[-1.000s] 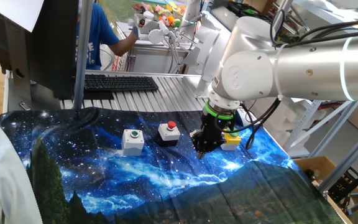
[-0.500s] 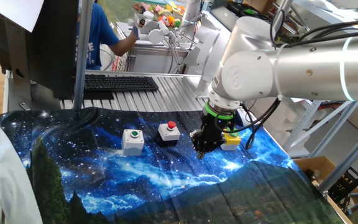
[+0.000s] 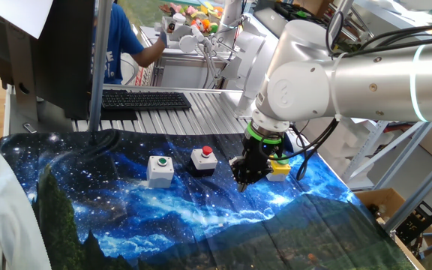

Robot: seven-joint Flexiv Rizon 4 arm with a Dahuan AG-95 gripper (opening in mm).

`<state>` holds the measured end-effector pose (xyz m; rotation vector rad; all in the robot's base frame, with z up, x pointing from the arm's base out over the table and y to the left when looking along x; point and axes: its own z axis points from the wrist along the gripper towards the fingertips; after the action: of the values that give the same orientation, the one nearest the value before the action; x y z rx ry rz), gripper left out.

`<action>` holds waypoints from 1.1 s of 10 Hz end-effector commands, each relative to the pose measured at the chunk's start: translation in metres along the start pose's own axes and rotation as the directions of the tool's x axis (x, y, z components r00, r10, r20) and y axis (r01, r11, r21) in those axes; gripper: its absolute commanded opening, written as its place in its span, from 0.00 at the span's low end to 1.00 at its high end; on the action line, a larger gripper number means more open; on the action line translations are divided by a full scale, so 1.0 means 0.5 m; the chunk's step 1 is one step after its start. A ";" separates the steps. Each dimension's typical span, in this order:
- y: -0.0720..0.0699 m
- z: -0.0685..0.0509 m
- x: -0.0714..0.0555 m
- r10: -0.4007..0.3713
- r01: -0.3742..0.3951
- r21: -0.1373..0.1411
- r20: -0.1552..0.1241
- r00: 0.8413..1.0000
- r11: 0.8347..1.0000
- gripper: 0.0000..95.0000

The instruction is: Press three buttons from left to right in sequence

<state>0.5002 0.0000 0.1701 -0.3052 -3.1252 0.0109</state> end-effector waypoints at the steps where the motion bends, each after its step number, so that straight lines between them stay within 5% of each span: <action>1: 0.000 0.000 0.000 -0.023 0.023 -0.001 -0.001 1.000 1.000 0.00; 3: 0.000 0.000 0.000 -0.034 0.034 0.003 -0.001 0.999 0.999 0.00; 5: 0.000 0.000 0.001 -0.014 0.014 0.001 -0.002 1.000 1.000 0.40; 6: -0.001 -0.001 0.001 0.006 -0.006 0.001 -0.003 1.000 1.000 0.80; 11: -0.001 -0.001 0.001 0.020 -0.020 0.000 -0.003 1.000 1.000 0.80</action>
<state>0.5001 0.0001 0.1707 -0.3415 -3.1174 0.0100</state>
